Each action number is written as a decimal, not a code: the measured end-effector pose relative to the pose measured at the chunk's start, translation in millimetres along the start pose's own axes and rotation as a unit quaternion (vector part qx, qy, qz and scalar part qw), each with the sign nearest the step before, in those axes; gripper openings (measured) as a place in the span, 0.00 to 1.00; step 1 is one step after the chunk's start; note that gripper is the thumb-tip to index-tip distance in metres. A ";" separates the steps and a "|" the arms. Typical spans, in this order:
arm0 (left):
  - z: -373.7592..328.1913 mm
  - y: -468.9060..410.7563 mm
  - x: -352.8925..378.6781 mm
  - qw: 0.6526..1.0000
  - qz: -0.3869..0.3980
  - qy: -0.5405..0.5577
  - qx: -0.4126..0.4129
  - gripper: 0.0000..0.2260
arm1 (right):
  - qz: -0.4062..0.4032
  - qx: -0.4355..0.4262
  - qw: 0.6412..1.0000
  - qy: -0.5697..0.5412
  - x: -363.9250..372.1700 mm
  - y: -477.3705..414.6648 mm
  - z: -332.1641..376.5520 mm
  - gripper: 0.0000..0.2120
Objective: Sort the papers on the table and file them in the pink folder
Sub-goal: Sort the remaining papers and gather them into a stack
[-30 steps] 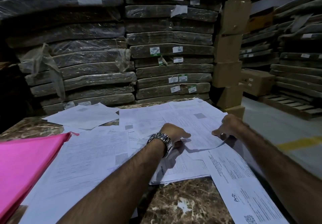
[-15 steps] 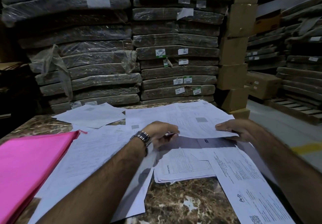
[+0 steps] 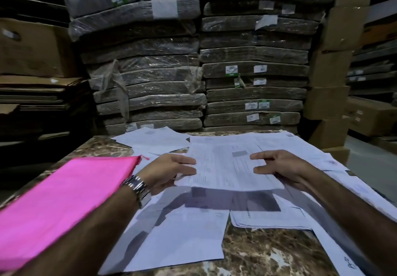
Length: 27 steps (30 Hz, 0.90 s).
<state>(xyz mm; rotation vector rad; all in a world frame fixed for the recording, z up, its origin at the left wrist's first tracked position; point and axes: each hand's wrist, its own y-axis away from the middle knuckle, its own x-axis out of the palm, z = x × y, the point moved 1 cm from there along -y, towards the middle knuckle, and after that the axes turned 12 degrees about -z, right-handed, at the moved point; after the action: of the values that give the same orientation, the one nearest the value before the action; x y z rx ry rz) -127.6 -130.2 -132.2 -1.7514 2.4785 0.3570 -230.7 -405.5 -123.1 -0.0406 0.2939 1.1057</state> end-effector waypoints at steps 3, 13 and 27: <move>18.3 20.8 -36.3 0.997 -0.074 0.030 0.018 0.06 | 0.035 -0.019 0.999 -0.006 31.5 14.5 4.0 0.19; 54.0 83.5 -96.0 0.959 -0.137 -0.244 0.043 0.20 | 0.096 -0.030 0.993 0.059 112.9 40.4 -12.0 0.14; 50.6 89.6 -84.4 0.855 -0.178 -0.478 0.088 0.21 | 0.073 -0.141 0.960 0.230 123.9 40.2 -14.7 0.18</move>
<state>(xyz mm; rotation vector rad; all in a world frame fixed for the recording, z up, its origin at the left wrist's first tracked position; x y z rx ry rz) -186.1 -12.2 -151.6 -1.3919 1.4079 0.7141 -218.1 -281.6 -164.1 -0.5436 0.5599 1.2725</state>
